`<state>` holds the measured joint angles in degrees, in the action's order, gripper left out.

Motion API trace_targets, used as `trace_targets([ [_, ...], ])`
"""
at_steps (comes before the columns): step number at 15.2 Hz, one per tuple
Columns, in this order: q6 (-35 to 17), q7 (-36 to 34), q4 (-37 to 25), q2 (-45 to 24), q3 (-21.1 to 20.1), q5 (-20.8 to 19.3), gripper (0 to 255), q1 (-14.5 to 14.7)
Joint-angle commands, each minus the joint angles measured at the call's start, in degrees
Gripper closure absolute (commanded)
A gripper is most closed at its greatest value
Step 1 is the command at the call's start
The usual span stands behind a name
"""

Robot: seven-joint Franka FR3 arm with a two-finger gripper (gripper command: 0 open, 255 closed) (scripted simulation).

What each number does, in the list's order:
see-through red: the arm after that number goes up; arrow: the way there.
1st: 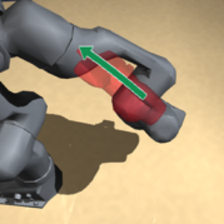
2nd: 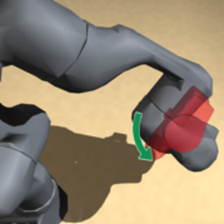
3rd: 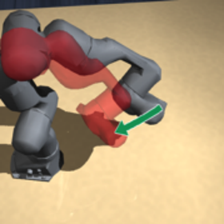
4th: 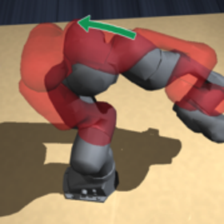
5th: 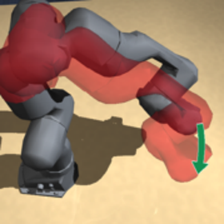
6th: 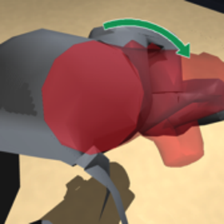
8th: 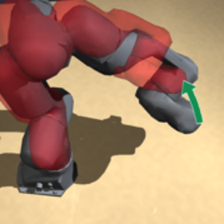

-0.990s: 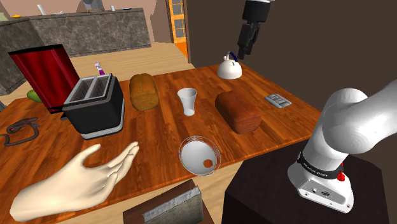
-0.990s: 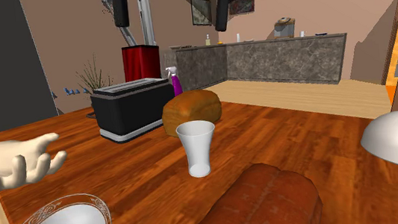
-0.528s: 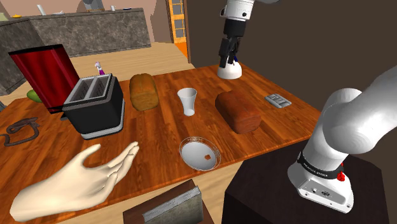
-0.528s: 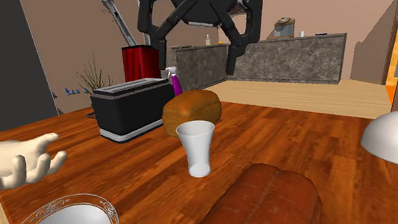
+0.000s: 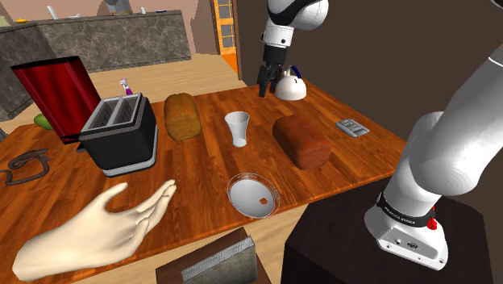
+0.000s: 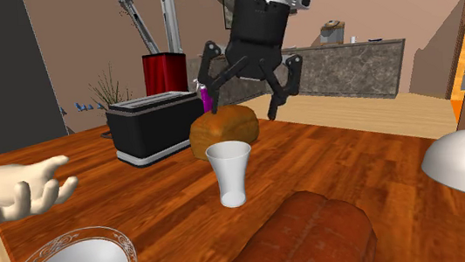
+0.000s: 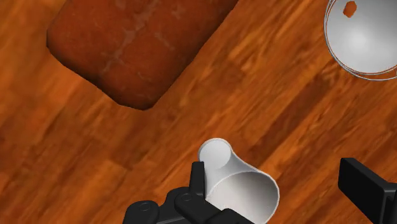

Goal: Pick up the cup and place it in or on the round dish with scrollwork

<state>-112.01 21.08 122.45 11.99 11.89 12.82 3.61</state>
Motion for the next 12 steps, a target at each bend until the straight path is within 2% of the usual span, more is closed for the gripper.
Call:
trace_targets([
  [1, -1.5, 1.7, -2.2, -4.4, 0.7, 1.9, 0, 0.2],
  [11, -3.4, 9.2, -19.2, -27.5, 1.1, 11.9, 0, -1.3],
  [12, -4.0, 9.3, -18.8, -27.7, 1.0, 12.1, 0, -1.3],
])
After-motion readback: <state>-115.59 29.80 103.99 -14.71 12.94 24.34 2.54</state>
